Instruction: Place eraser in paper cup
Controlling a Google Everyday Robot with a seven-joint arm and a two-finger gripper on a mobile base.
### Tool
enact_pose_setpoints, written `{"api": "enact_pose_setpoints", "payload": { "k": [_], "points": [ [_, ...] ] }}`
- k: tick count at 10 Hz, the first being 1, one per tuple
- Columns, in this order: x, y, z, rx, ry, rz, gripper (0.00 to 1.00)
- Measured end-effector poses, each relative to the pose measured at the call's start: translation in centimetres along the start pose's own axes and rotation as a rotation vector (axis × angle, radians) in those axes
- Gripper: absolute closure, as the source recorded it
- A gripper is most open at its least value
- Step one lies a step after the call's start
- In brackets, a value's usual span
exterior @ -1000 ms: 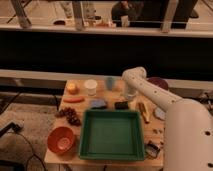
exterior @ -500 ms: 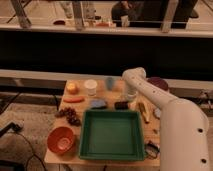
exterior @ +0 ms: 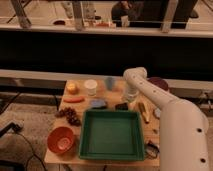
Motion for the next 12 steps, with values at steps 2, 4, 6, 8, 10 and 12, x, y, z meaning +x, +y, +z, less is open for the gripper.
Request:
{"api": "enact_pose_setpoints", "payload": {
  "k": [2, 4, 6, 8, 10, 12],
  "points": [
    [0.0, 0.0, 0.0, 0.001, -0.001, 0.000, 1.00],
    [-0.1, -0.2, -0.1, 0.004, 0.000, -0.002, 1.00],
    [0.7, -0.2, -2.4, 0.075, -0.002, 0.036, 1.00],
    [0.7, -0.9, -5.6, 0.147, -0.005, 0.075, 1.00],
    [1.2, -1.2, -7.6, 0.195, 0.004, 0.138, 1.00],
    [0.7, -1.9, -8.2, 0.224, 0.006, 0.186, 1.00]
  ]
}}
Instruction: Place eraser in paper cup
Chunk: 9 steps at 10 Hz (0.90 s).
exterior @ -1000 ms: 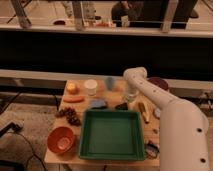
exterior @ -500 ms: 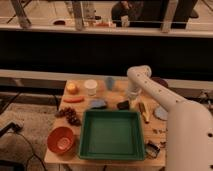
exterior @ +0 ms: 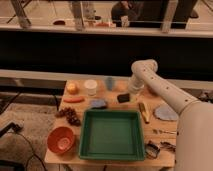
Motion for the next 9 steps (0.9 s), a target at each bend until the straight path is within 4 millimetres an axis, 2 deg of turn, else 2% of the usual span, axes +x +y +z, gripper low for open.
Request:
{"api": "enact_pose_setpoints", "payload": {
  "k": [2, 6, 9],
  "points": [
    [-0.4, -0.3, -0.9, 0.026, 0.003, 0.022, 1.00],
    [-2.4, -0.9, -3.8, 0.085, -0.002, 0.026, 1.00],
    [-3.9, -0.8, -4.2, 0.107, -0.016, -0.023, 1.00]
  ]
}}
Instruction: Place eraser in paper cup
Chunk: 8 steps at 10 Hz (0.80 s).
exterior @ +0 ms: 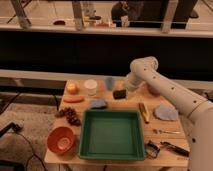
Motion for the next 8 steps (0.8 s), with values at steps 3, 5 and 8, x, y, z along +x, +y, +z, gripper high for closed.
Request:
{"api": "enact_pose_setpoints", "payload": {
  "k": [3, 5, 8],
  "points": [
    [-2.6, -0.8, -0.2, 0.017, -0.026, -0.071, 1.00],
    [-3.5, -1.1, -0.4, 0.030, -0.036, -0.102, 1.00],
    [-4.4, -1.9, -0.4, 0.038, -0.042, -0.133, 0.97]
  ]
}}
